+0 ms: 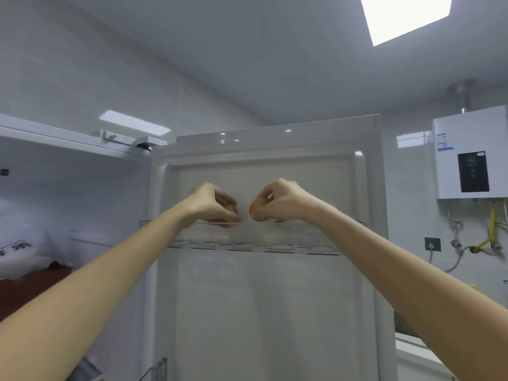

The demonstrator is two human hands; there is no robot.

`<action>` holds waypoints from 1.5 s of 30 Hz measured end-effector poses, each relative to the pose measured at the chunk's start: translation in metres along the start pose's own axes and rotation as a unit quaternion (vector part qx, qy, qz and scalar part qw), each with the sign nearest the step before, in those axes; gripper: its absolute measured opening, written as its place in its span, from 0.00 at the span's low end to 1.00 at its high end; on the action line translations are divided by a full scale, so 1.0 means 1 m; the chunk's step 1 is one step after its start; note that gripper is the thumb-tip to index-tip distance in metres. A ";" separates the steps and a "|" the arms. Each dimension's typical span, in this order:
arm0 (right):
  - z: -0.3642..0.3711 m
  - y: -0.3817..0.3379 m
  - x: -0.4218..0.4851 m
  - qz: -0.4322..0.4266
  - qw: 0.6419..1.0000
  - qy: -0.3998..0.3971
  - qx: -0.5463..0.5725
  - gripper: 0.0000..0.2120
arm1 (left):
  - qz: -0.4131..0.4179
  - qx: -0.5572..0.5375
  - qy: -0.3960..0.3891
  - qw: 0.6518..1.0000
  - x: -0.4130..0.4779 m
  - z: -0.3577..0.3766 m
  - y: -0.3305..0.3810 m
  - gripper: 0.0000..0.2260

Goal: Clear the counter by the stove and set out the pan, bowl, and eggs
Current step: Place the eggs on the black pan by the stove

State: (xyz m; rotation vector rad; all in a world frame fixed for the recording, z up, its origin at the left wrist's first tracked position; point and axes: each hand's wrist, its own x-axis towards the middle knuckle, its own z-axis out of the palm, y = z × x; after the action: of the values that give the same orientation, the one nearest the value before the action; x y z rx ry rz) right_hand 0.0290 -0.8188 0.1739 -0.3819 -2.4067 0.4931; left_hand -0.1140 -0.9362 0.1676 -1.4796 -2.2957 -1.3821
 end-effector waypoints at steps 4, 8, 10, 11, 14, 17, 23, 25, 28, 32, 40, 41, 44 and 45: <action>-0.027 0.011 -0.031 -0.048 0.988 0.144 0.002 0.18 | 0.110 -0.017 0.149 0.983 -0.017 0.020 0.026 0.22; -0.058 0.035 -0.088 -0.085 0.963 0.255 -0.009 0.21 | 0.196 -0.064 0.185 0.961 -0.052 0.059 0.066 0.20; -0.071 0.051 -0.116 -0.086 0.955 0.285 -0.003 0.21 | 0.224 -0.095 0.182 0.953 -0.068 0.084 0.085 0.20; -0.077 0.062 -0.131 -0.086 0.952 0.293 -0.007 0.21 | 0.239 -0.111 0.174 0.949 -0.075 0.100 0.095 0.20; -0.093 0.093 -0.174 -0.080 0.947 0.309 -0.031 0.22 | 0.277 -0.139 0.140 0.940 -0.092 0.146 0.124 0.22; -0.121 0.133 -0.230 -0.042 0.944 0.321 -0.063 0.22 | 0.278 -0.202 0.083 0.935 -0.112 0.207 0.160 0.22; -0.178 0.203 -0.348 0.058 0.931 0.336 -0.129 0.22 | 0.267 -0.283 -0.014 0.921 -0.157 0.323 0.221 0.24; -0.192 0.218 -0.382 0.088 0.927 0.333 -0.146 0.22 | 0.256 -0.306 -0.039 0.916 -0.170 0.354 0.236 0.23; -0.221 0.240 -0.449 0.145 0.910 0.340 -0.188 0.21 | 0.245 -0.344 -0.089 0.902 -0.197 0.413 0.274 0.19; -0.256 0.261 -0.531 0.231 0.870 0.363 -0.240 0.20 | 0.256 -0.384 -0.163 0.872 -0.237 0.485 0.329 0.19; -0.297 0.266 -0.657 0.388 0.758 0.422 -0.311 0.19 | 0.289 -0.442 -0.320 0.786 -0.316 0.589 0.420 0.17; -0.300 0.263 -0.675 0.410 0.736 0.430 -0.324 0.19 | 0.293 -0.451 -0.347 0.768 -0.329 0.598 0.431 0.17; -0.300 0.253 -0.717 0.459 0.680 0.445 -0.359 0.19 | 0.318 -0.464 -0.401 0.723 -0.360 0.618 0.453 0.17; -0.299 0.247 -0.731 0.476 0.657 0.452 -0.370 0.19 | 0.332 -0.466 -0.418 0.705 -0.372 0.623 0.459 0.17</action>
State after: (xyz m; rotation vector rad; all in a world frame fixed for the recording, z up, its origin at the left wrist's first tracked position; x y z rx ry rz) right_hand 0.8067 -0.8084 -0.1097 -1.7932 -1.1148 -0.3135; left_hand 0.6667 -0.6885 -0.0919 -3.3149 -0.7255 -1.8797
